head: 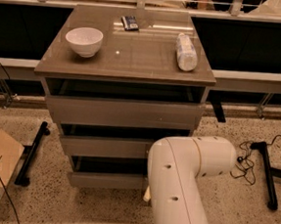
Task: Open bottom drawer
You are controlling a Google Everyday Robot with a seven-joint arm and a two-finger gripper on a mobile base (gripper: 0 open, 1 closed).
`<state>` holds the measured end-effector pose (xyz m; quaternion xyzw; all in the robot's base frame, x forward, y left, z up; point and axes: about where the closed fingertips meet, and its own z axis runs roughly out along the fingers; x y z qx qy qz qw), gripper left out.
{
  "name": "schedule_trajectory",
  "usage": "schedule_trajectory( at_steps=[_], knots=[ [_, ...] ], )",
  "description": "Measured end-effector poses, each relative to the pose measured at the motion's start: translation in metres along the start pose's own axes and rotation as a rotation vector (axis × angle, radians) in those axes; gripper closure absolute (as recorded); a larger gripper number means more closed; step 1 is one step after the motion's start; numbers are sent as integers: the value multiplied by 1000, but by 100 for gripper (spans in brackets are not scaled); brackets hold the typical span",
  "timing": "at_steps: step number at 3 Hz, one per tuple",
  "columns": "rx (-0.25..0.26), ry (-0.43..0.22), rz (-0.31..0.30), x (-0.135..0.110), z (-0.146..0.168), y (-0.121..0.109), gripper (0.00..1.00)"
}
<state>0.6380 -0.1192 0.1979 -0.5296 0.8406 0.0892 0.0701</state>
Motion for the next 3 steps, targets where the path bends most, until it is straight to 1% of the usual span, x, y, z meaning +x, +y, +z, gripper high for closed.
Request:
schedule_trajectory(
  at_steps=[1,2,3],
  knots=[
    [19,7,-90,-12,1,11,0],
    [-34,-7,-112,-4,20,16,3],
    [-105,-51,-72,14,30,0,33]
  ],
)
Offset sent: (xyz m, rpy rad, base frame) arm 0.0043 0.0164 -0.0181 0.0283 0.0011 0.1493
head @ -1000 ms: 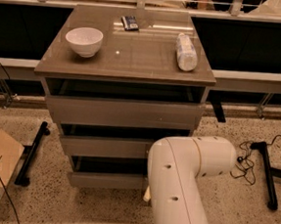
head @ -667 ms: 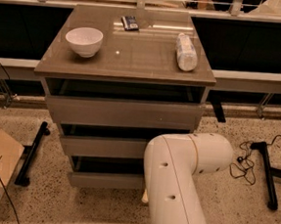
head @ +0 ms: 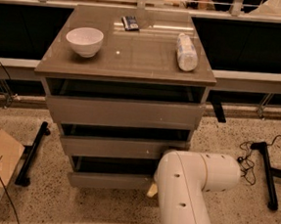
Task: Open bottom drawer
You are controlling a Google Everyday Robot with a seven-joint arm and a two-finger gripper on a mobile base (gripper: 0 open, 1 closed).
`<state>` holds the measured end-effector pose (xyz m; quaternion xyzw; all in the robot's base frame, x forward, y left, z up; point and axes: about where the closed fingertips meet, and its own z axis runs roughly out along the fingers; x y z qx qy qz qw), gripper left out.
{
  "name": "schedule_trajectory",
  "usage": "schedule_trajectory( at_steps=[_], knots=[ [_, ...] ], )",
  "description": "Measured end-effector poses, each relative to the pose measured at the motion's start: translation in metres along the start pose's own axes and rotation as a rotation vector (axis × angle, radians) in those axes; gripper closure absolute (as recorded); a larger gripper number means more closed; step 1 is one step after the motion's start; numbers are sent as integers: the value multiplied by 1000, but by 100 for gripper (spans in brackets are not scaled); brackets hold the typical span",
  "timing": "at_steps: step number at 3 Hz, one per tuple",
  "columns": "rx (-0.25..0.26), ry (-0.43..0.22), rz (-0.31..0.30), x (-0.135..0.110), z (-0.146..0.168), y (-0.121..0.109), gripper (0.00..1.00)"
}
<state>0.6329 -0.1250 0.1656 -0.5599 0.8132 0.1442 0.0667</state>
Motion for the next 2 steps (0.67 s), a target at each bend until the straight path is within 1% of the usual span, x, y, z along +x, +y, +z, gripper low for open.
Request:
schedule_trajectory(
  at_steps=[2],
  knots=[
    [-1,-1,1,0,-1,0,80]
  ],
)
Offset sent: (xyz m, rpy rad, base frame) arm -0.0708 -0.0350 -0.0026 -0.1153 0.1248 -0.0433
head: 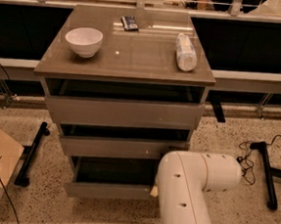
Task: Open bottom drawer
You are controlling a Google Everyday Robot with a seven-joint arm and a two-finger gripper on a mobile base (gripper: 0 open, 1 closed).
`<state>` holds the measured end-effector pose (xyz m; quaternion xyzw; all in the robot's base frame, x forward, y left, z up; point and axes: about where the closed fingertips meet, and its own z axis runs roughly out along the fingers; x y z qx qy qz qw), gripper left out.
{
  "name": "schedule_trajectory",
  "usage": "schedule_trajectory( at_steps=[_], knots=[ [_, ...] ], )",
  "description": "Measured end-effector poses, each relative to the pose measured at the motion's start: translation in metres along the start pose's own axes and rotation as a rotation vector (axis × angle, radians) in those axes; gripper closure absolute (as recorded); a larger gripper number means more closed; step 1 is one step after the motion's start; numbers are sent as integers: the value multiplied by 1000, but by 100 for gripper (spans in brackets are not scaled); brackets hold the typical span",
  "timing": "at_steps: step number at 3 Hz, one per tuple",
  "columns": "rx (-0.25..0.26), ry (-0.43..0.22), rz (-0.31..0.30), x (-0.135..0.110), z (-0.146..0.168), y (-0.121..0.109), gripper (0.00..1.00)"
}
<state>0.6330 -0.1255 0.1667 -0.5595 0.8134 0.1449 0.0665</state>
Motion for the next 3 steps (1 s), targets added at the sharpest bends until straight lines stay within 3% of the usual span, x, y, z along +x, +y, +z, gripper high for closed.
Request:
schedule_trajectory(
  at_steps=[1,2,3],
  knots=[
    [0,0,0,0,0,0,99],
    [-2,-1,3,1,0,2,75],
    [-26,-12,37,16,-1,28,52]
  ],
)
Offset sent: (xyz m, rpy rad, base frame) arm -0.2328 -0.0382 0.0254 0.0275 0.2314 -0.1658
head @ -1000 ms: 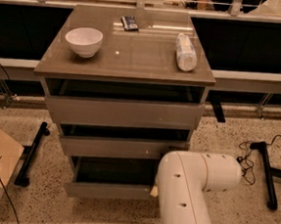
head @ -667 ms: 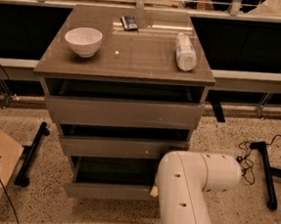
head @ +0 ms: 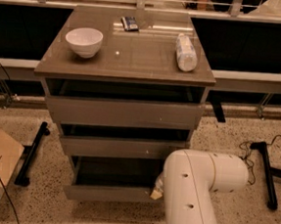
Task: Open bottom drawer
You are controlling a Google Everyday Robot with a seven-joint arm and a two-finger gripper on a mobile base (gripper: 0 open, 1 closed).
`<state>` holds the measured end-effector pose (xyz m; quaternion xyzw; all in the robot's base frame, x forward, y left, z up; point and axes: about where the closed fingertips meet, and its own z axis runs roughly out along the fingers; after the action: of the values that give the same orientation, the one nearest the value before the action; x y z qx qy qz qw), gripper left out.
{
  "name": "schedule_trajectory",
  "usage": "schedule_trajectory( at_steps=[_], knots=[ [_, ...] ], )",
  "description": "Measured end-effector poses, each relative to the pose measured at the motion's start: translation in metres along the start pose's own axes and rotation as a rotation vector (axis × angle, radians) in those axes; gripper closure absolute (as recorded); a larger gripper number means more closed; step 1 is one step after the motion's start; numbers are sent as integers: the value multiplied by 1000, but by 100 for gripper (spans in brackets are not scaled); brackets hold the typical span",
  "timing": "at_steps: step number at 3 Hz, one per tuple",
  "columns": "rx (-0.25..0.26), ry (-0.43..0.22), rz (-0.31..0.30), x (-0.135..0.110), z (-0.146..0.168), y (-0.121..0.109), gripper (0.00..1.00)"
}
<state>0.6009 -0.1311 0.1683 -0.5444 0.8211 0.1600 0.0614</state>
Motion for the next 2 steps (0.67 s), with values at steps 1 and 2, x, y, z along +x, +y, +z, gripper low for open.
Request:
schedule_trajectory(
  at_steps=[1,2],
  knots=[
    [0,0,0,0,0,0,29],
    [-4,1,1,1,2,2,5]
  ],
)
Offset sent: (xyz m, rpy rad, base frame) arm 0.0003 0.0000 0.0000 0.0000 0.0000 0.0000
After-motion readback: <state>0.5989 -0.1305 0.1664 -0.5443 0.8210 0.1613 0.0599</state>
